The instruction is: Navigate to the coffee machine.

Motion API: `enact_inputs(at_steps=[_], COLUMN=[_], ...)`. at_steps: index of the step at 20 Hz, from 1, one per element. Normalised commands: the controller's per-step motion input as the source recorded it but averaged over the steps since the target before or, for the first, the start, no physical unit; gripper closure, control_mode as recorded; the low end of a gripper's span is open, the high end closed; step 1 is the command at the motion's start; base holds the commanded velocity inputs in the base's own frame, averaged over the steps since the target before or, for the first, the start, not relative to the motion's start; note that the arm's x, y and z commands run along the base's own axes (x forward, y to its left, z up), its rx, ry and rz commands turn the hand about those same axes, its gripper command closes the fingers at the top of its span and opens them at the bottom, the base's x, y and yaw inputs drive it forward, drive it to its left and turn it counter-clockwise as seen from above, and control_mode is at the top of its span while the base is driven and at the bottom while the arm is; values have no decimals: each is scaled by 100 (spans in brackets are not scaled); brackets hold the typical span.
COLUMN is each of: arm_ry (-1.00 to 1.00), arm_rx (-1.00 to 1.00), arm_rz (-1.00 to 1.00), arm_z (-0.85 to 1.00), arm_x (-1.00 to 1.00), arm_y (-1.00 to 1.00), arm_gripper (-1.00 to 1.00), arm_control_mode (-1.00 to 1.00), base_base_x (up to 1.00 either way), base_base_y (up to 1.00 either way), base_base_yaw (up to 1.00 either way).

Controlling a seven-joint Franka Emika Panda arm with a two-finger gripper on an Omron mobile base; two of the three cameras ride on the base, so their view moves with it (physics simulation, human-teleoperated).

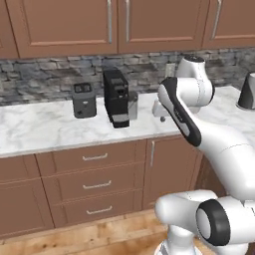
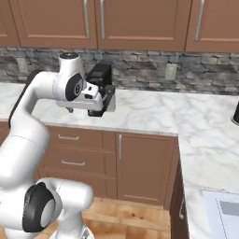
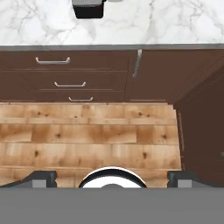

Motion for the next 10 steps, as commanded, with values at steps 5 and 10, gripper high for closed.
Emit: enact_inputs(at_steps=[5,10], arm_ry=[0,0], arm_rx=[0,0], arm_rz=[0,0], arm_z=[0,0], arm_x=[0,0], arm_y=[0,0], arm_gripper=[-100,-100], arm_control_mode=[100,100], base_base_x=[83,77], base_base_y=[46,46], base_base_yaw=[-5,-4])
